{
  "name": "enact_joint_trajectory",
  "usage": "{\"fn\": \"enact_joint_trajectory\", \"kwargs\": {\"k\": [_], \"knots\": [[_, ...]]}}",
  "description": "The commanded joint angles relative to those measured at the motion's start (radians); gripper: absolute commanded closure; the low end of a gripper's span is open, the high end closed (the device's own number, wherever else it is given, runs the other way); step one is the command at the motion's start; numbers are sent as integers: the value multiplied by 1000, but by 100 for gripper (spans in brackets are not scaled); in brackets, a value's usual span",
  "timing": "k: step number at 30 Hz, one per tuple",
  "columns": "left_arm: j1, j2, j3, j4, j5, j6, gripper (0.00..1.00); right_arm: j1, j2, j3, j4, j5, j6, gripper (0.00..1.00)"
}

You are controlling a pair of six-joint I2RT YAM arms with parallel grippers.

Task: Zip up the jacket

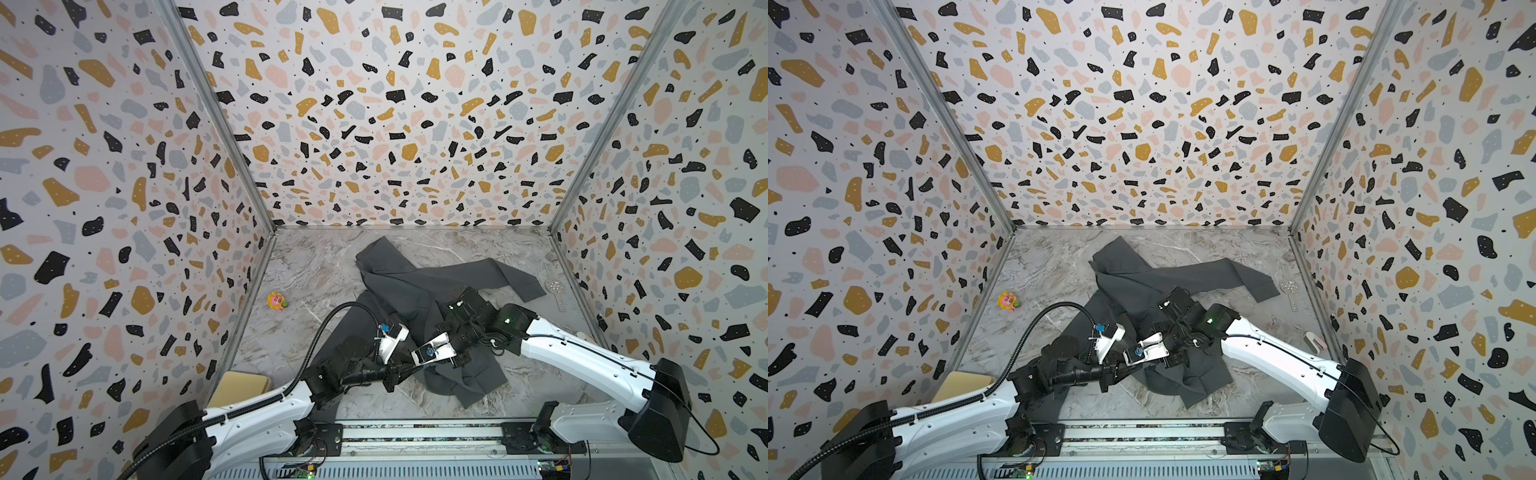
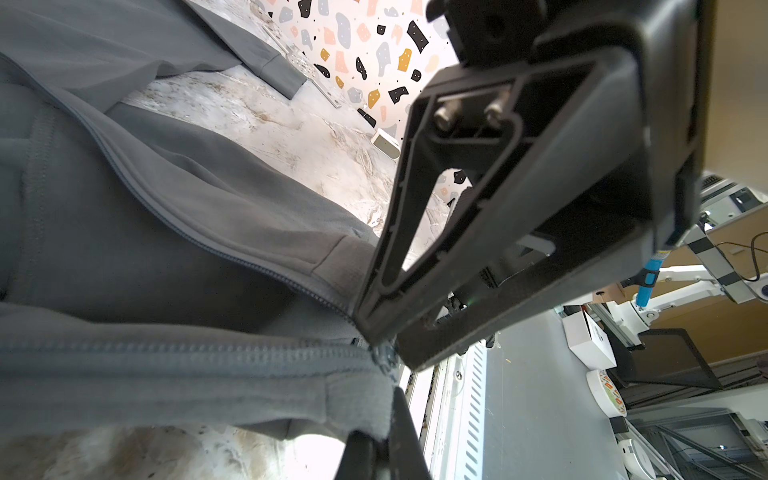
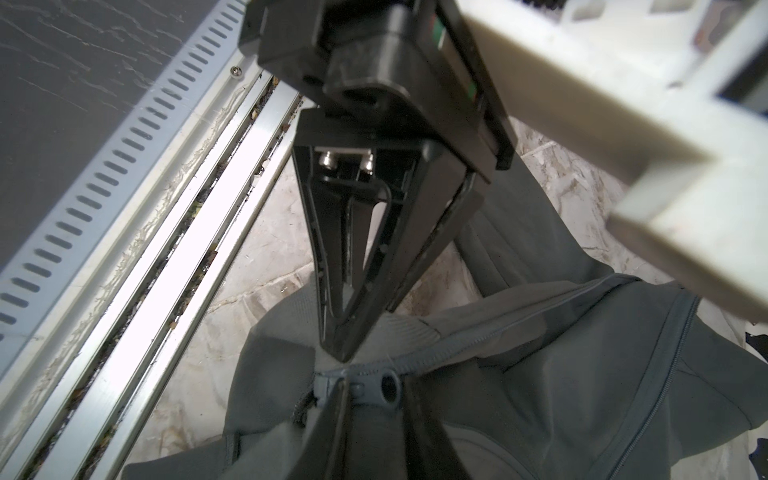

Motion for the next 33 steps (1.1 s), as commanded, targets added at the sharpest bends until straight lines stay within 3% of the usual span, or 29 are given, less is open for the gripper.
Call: {"fn": "enact_joint_trajectory", "kwargs": {"k": [1,11,24,26,29,33], "knots": [[-10,-15,40,42,14,16,100,-2,-9,30,-37,-10,0,77],[-11,-12,40,40,13,16,100,3,-11,28,-38,-9,-1,92],[-12,-2,44,33,7,20,100,8,-35,4,-56,-19,-27,97],[-12,-1,44,33,7,20,100,10,-35,1,-55,-12,-30,93],[-12,-1,44,33,8,21,100,11,-33,-1,-52,-9,-37,74],[-12,-2,45,33,9,20,100,11,-22,11,-52,-5,-40,67]]}}
